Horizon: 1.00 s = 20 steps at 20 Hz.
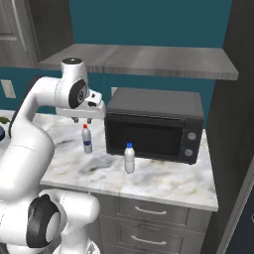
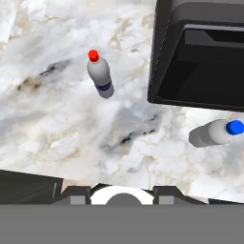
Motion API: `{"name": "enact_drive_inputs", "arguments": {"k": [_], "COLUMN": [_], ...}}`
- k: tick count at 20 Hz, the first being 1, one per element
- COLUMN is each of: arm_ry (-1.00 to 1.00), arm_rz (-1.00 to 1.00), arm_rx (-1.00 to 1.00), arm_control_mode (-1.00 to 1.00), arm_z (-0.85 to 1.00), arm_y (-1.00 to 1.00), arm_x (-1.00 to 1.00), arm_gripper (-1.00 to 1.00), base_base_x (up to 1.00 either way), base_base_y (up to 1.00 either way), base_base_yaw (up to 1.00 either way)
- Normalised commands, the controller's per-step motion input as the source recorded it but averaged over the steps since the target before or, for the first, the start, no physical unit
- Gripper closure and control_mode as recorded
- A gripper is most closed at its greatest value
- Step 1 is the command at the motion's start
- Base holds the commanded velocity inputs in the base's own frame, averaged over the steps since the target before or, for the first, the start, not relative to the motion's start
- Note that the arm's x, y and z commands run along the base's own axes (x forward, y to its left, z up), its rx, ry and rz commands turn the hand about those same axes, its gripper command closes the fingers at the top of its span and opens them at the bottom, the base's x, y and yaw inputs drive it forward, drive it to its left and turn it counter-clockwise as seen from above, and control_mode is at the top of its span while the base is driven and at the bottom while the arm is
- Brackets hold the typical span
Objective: Take the bottled waters from the counter and place them in the freezer to freeze. Close the freezer door after placing the bottles.
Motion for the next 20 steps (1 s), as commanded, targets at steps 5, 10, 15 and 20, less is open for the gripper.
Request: {"name": "enact_drive_inputs", "arguments": {"k": [5, 10, 15, 20], "arm_ry": [-0.15, -0.19, 0.05, 0.01], "arm_rz": [0.00, 0.04, 0.09, 0.14], "arm_rx": [0.04, 0.17, 0.05, 0.09], "arm_control_mode": [-1.00, -1.00, -1.00, -1.00], "arm_z": [-0.14, -0.20, -0.21, -0.03], "arm_y": [-0.34, -0.94, -0.58, -0.61], "arm_x": [-0.62, -0.59, 0.00, 0.01], "arm_gripper": [-1.00, -1.00, -1.00, -1.00], "base_base_x": [0.00, 0.00, 0.00, 0.00], "base_base_y": [0.00, 0.00, 0.00, 0.00], "base_base_yaw": [0.00, 0.00, 0.00, 0.00]}}
